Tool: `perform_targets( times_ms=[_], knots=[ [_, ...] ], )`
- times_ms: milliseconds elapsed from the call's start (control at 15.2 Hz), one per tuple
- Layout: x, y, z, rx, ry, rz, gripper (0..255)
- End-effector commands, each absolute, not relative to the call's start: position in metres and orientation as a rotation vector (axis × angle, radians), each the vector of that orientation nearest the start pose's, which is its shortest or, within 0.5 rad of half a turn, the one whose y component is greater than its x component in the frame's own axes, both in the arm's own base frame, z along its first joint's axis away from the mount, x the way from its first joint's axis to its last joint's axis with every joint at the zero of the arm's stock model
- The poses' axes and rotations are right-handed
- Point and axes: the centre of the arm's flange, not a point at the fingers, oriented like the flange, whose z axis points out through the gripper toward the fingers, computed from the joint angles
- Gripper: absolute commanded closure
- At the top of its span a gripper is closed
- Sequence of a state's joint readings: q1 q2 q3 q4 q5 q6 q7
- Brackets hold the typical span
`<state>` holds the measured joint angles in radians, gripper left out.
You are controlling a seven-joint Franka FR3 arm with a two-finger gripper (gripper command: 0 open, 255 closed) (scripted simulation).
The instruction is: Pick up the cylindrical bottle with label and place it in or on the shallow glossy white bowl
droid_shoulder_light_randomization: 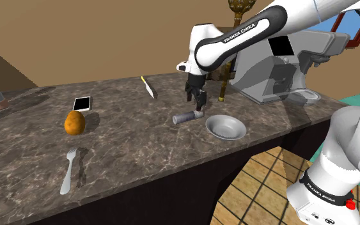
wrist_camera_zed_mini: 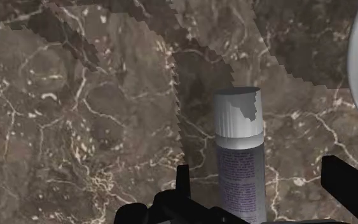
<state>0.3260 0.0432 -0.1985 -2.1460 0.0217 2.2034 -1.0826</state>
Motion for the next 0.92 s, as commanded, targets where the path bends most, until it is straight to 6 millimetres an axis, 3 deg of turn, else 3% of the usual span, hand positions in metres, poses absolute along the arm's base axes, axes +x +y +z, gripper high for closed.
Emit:
perform_targets(
  times_ms=[0, 528, 858],
  knots=[
    [0.547, 0.089, 0.367, -2.487, -1.911, -0.029, 0],
    [0.548, 0.093, 0.325, -2.473, -1.929, -0.028, 0],
    [0.548, 0.093, 0.325, -2.473, -1.929, -0.028, 0]
  ],
)
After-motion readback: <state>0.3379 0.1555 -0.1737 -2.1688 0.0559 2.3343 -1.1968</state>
